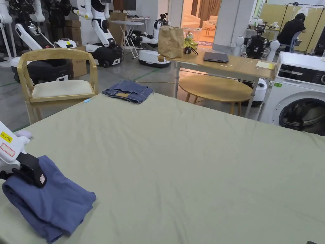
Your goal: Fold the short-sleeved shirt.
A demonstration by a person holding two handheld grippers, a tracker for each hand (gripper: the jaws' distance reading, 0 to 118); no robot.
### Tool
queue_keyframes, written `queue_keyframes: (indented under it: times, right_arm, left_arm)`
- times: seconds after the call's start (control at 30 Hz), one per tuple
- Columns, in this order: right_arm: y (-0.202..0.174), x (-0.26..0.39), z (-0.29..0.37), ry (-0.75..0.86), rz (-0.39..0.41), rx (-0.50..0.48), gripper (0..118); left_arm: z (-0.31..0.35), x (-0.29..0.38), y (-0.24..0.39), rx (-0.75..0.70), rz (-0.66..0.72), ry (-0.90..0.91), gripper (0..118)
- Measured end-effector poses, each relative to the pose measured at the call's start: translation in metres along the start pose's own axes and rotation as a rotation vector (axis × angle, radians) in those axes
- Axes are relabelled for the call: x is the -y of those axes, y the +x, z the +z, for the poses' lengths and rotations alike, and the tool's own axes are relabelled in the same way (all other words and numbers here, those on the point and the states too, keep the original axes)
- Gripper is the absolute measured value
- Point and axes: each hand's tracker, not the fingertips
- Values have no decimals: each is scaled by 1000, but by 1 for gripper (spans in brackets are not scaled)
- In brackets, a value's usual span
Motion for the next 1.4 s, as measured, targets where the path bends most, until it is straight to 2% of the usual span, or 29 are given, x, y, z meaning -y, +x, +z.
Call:
queue_keyframes:
  times: [0.03,0.07,0.1,0.2,0.37,0.47,0.57,0.8,0.93,1.0,1.13,1.4]
  right_arm:
    - [0,0,0,-3,2,-1,0]
    - [0,1,0,-4,5,-3,0]
    - [0,1,0,-5,8,-3,0]
    - [-3,2,0,-9,15,-9,0]
    - [-7,5,-1,-16,17,-27,0]
    - [-8,7,-1,-24,11,-48,0]
    - [-8,9,-1,-30,-2,-60,0]
    - [1,12,2,-27,-40,-60,0]
    - [10,12,5,-27,-49,-49,0]
    - [14,11,6,-28,-49,-39,0]
    - [26,9,8,-19,-61,-14,0]
    - [42,1,7,-2,-106,32,0]
  left_arm:
    - [0,1,-1,-18,2,0,44]
    - [2,2,-4,-19,2,-6,54]
    - [4,3,-4,-37,-1,-3,57]
    - [19,5,-6,-123,-28,3,57]
    - [44,14,-8,-156,-31,69,57]
    - [48,21,-2,-120,-50,122,57]
    - [47,32,13,-195,-83,193,57]
    - [1,79,70,-37,-178,339,57]
    - [-36,111,116,140,-254,415,57]
    - [-51,125,145,178,-278,440,57]
    - [-73,149,208,122,-406,626,48]
    - [-104,181,313,133,-475,839,20]
